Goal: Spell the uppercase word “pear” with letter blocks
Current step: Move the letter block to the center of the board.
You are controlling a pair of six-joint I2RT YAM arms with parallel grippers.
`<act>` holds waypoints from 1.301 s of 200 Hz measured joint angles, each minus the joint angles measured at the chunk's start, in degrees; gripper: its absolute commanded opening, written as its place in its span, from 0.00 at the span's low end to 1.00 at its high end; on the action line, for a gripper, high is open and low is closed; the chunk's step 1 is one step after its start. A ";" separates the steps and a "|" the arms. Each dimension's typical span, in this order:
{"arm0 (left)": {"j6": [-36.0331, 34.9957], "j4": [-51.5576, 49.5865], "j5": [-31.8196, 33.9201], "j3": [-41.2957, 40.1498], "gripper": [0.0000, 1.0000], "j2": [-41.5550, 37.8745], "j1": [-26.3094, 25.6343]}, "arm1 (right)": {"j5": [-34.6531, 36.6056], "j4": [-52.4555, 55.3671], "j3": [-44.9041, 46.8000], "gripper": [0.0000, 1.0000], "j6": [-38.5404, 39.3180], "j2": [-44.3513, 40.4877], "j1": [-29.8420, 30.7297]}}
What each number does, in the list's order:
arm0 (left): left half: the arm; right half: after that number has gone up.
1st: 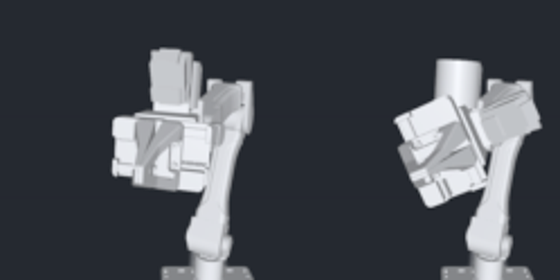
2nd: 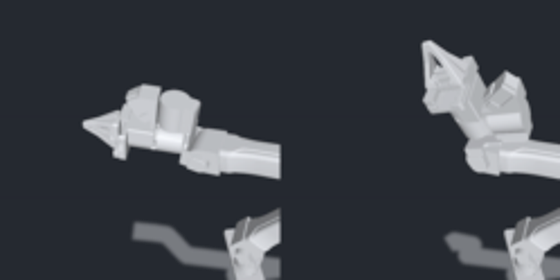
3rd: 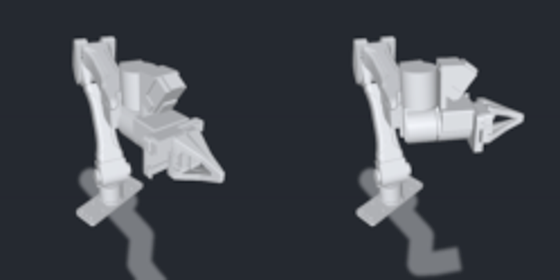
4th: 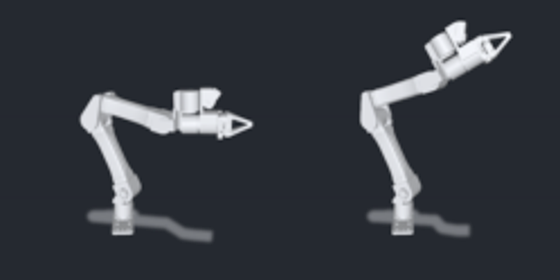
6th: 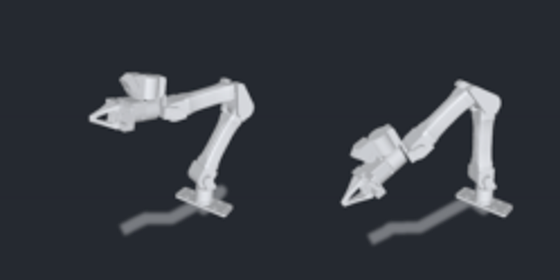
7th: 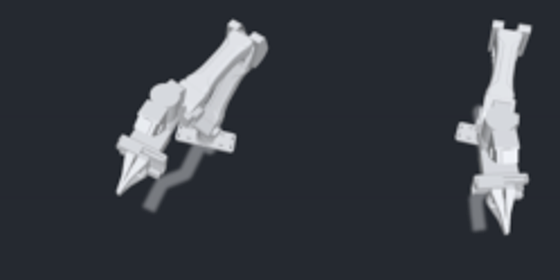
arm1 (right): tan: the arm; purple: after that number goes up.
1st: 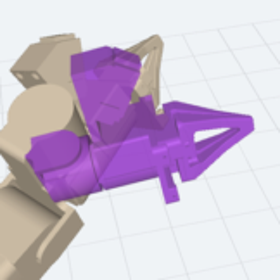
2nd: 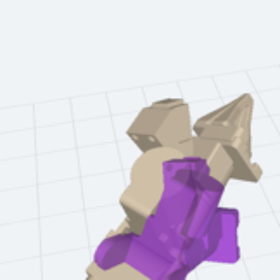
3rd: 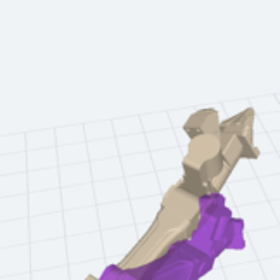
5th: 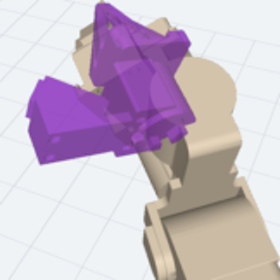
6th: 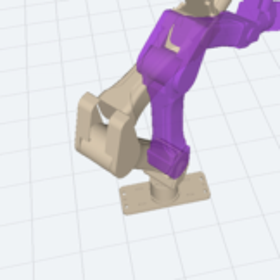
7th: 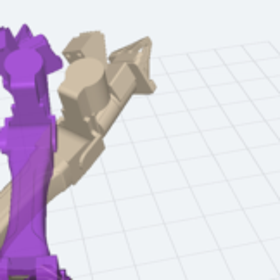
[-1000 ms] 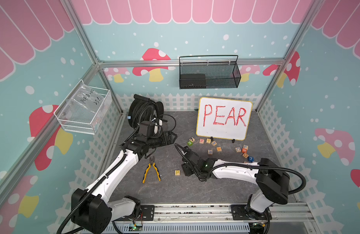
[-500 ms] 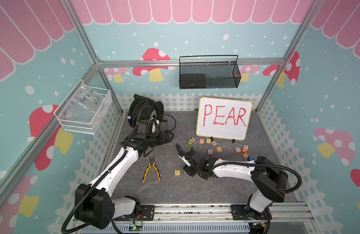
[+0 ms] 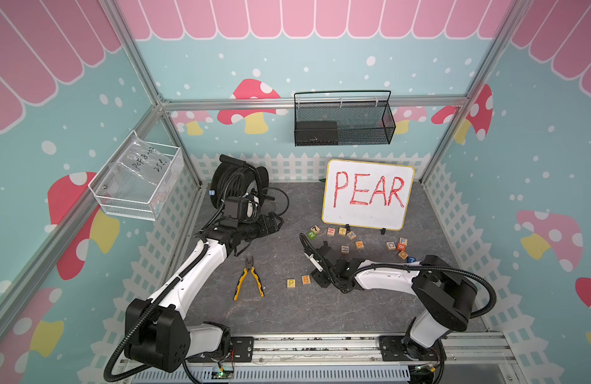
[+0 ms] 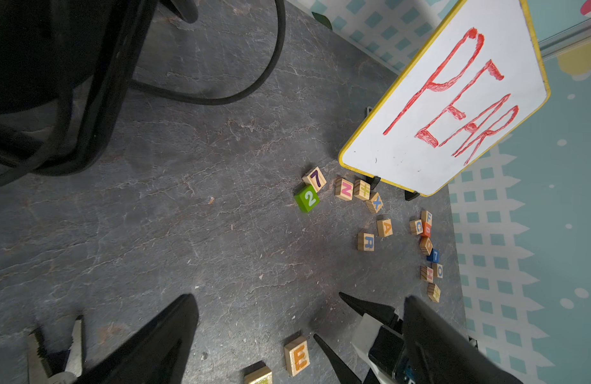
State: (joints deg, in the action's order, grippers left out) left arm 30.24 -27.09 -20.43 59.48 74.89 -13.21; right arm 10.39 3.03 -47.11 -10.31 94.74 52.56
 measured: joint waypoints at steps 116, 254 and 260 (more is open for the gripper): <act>0.07 0.00 -0.33 0.02 0.98 0.00 0.44 | -5.01 -2.82 0.02 0.63 -3.08 1.11 0.00; 0.85 0.02 -1.31 0.00 0.98 0.00 0.46 | -5.55 -1.84 2.14 0.62 -10.58 0.83 1.29; 0.87 0.02 -1.31 0.00 0.98 0.00 0.46 | -5.55 -1.84 2.14 0.62 -10.78 0.83 1.40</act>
State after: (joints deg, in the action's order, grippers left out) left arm 31.11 -27.07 -21.74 59.48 74.89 -12.75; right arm 4.84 1.19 -44.97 -21.08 95.57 53.95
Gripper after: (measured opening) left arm 0.981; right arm 0.625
